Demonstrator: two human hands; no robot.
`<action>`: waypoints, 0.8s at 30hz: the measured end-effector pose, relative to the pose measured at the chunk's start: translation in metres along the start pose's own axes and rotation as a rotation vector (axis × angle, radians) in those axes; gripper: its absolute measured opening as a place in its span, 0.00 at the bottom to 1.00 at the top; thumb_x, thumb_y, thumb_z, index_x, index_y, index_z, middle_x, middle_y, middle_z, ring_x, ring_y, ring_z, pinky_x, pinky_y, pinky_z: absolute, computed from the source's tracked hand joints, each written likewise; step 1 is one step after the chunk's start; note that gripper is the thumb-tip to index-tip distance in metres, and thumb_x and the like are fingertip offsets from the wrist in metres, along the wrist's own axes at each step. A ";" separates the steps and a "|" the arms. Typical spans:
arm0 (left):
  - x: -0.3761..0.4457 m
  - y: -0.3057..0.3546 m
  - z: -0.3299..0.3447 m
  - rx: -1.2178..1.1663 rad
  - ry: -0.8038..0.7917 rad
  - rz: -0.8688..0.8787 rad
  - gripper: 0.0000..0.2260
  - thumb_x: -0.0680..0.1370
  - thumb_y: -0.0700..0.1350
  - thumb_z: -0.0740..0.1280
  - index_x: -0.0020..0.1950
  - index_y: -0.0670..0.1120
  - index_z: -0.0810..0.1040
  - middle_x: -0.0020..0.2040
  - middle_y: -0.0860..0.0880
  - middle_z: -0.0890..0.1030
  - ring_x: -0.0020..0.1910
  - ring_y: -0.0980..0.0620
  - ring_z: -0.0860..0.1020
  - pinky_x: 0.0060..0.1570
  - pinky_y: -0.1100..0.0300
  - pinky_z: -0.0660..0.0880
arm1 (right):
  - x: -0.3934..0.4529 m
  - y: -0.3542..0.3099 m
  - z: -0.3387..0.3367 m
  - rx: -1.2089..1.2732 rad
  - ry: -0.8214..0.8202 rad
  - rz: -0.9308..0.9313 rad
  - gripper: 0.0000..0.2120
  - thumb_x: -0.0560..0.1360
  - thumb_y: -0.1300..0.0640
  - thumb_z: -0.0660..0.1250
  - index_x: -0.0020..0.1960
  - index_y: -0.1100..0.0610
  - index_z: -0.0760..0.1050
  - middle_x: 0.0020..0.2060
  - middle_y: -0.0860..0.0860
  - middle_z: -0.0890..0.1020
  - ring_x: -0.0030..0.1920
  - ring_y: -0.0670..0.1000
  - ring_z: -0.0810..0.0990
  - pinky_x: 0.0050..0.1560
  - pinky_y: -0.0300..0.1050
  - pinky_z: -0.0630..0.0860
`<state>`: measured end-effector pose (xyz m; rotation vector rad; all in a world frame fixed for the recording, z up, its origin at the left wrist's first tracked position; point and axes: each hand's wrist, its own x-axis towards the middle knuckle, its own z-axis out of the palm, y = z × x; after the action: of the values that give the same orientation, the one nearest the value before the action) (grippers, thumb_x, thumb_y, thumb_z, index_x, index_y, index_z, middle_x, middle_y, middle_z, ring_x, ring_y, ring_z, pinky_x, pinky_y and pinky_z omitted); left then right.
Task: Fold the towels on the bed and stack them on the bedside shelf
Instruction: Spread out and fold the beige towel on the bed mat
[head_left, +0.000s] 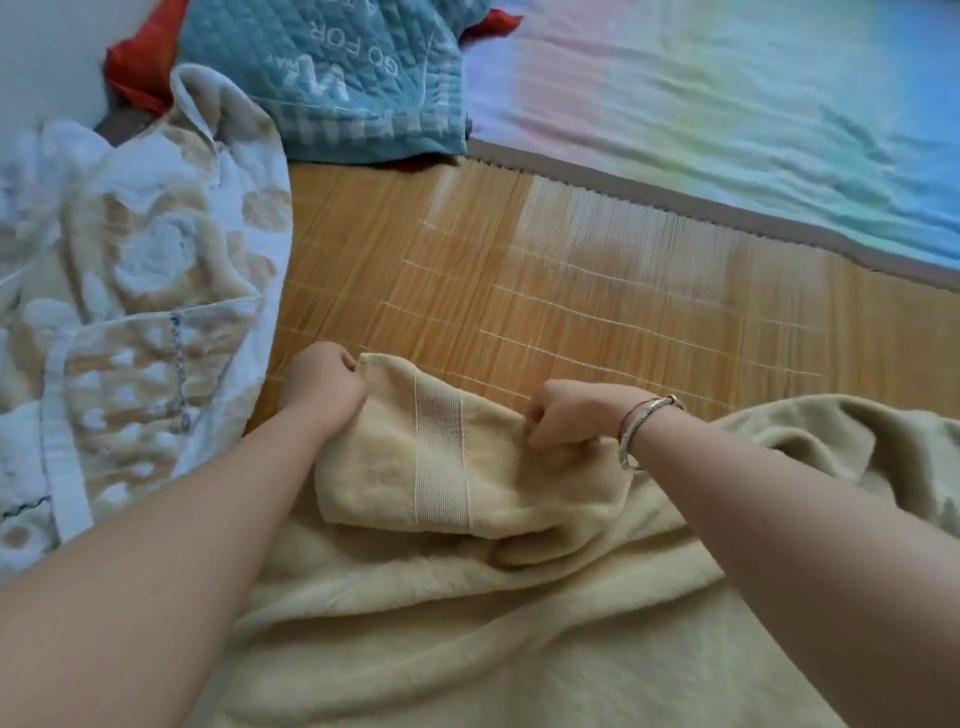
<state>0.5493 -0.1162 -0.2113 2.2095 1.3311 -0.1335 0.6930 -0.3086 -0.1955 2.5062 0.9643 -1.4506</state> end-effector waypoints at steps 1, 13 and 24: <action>0.004 0.002 -0.003 -0.011 0.032 0.024 0.02 0.75 0.40 0.65 0.42 0.43 0.75 0.44 0.44 0.80 0.37 0.51 0.75 0.33 0.59 0.67 | 0.001 -0.001 -0.006 -0.010 0.030 -0.009 0.05 0.70 0.60 0.62 0.43 0.58 0.76 0.34 0.52 0.77 0.31 0.50 0.74 0.31 0.42 0.73; 0.072 0.075 -0.063 -0.241 0.188 0.217 0.39 0.79 0.44 0.62 0.76 0.58 0.34 0.79 0.43 0.52 0.71 0.41 0.66 0.49 0.60 0.73 | 0.048 -0.053 -0.078 0.447 0.651 -0.359 0.34 0.77 0.62 0.57 0.78 0.53 0.44 0.51 0.54 0.78 0.41 0.51 0.77 0.46 0.44 0.72; 0.020 -0.002 0.037 0.164 -0.217 0.188 0.35 0.78 0.65 0.52 0.76 0.56 0.34 0.76 0.55 0.32 0.76 0.46 0.33 0.71 0.38 0.38 | 0.043 -0.009 0.017 0.130 0.745 -0.023 0.29 0.80 0.45 0.50 0.78 0.49 0.45 0.78 0.51 0.41 0.77 0.53 0.37 0.74 0.60 0.38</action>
<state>0.5648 -0.1186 -0.2505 2.3647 1.0220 -0.4126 0.6899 -0.2870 -0.2378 3.2068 0.9914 -0.5611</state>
